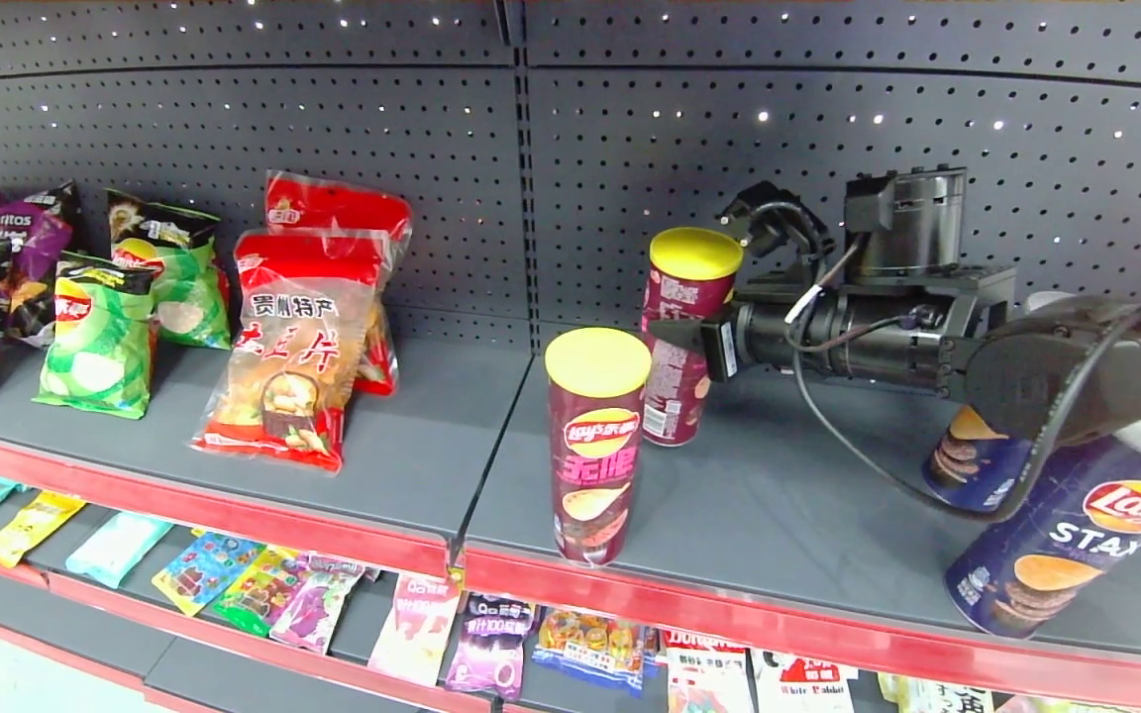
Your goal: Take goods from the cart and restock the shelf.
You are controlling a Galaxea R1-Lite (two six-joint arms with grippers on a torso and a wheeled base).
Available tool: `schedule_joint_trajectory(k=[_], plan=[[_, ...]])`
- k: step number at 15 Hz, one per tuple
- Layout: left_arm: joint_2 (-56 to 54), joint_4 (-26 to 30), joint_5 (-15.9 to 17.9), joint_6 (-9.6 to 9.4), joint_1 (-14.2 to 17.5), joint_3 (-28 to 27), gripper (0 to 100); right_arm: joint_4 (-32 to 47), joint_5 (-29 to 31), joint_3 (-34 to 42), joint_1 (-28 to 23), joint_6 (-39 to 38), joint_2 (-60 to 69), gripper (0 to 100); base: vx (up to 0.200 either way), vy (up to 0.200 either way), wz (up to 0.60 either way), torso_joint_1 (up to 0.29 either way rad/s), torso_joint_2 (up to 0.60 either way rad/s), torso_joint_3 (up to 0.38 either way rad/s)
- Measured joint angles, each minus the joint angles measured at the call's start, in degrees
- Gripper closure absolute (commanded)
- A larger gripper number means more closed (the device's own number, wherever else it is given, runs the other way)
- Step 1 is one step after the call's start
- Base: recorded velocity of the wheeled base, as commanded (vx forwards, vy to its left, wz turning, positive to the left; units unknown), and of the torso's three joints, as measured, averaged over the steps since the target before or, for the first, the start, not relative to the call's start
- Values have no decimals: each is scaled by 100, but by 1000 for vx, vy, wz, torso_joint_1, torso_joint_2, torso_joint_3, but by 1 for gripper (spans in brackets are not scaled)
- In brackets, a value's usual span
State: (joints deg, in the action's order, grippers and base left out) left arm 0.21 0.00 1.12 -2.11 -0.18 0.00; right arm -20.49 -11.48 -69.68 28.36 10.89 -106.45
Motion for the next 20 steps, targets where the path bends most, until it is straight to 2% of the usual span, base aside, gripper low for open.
schedule_joint_trajectory(k=[6, 20], plan=[[0, 0, 0, 0, 0, 0, 0, 0, -269, -451, -5, -20, -490, 100, 0, 0, 0, 0, 0, 0], [0, 0, 0, -2, 0, 0, 0, -13, -532, -855, 37, -27, -997, 100, 0, 0, 0, 0, 0, 0]])
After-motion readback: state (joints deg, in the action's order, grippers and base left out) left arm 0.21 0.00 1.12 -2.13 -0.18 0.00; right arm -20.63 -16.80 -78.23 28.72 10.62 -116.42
